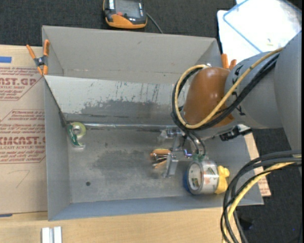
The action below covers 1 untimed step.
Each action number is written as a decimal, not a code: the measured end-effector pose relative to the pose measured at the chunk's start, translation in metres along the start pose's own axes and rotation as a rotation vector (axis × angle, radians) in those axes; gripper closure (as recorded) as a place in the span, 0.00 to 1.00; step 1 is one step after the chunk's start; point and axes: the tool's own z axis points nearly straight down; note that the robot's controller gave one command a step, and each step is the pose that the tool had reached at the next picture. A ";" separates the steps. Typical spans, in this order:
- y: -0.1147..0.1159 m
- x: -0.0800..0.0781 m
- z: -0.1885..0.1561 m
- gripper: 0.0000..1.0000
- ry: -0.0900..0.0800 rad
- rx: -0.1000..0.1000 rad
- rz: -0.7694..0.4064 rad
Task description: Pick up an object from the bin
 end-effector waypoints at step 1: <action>0.001 -0.012 0.029 0.00 -0.020 0.003 -0.156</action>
Offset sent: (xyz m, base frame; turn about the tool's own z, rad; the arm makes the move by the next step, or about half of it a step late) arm -0.0188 0.0046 -0.0289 0.0674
